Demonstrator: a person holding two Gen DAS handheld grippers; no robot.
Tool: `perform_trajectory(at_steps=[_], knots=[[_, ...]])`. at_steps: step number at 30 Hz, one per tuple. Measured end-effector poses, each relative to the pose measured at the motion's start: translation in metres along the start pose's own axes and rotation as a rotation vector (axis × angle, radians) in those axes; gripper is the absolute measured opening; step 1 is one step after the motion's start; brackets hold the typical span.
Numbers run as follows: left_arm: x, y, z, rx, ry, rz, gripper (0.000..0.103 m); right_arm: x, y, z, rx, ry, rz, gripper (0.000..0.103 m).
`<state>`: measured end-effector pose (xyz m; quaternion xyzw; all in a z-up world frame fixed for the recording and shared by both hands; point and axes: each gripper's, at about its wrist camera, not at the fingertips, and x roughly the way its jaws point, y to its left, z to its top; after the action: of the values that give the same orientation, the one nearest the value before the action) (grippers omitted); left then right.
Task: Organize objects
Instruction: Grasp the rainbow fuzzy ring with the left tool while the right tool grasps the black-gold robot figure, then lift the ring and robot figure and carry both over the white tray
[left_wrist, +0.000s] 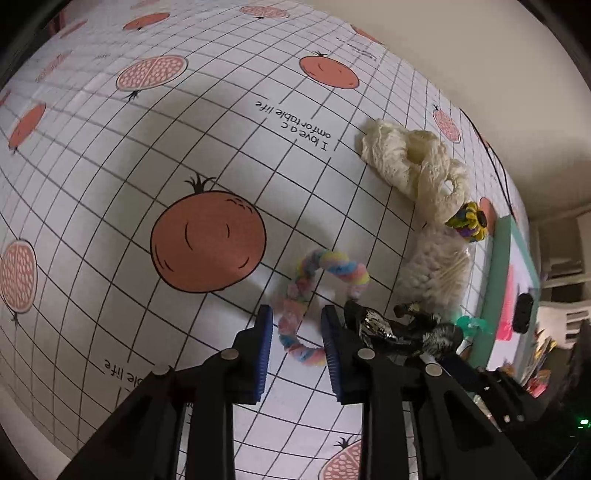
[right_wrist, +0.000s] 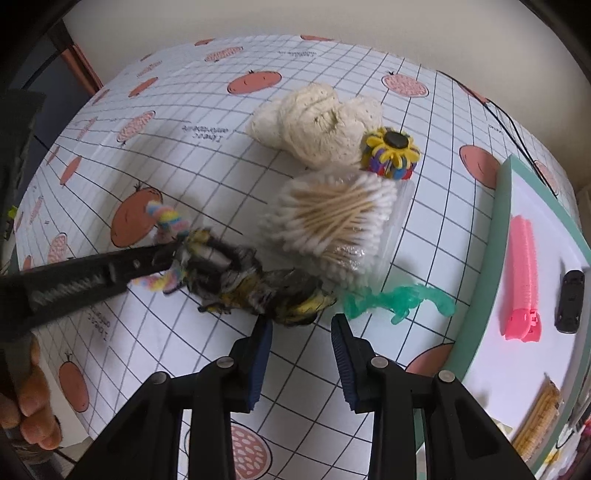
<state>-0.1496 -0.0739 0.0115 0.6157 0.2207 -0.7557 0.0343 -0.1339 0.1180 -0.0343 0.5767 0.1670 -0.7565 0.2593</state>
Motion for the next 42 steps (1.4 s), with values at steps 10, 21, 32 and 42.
perform_trajectory(at_steps=[10, 21, 32, 42], knots=[[-0.001, -0.002, -0.001, 0.092, -0.044, 0.094, 0.009, -0.014, -0.002, 0.010, 0.041, -0.055, 0.065, 0.049], [-0.005, 0.015, 0.007, 0.023, -0.079, 0.149, 0.008, -0.006, -0.008, 0.017, 0.154, -0.027, 0.116, 0.050], [-0.007, 0.026, 0.011, -0.014, -0.074, 0.119, 0.008, 0.001, -0.016, 0.022, 0.293, -0.029, 0.179, 0.055], [-0.008, 0.031, 0.015, -0.015, -0.070, 0.108, 0.008, 0.000, -0.032, 0.017, 0.363, -0.042, 0.247, 0.056]])
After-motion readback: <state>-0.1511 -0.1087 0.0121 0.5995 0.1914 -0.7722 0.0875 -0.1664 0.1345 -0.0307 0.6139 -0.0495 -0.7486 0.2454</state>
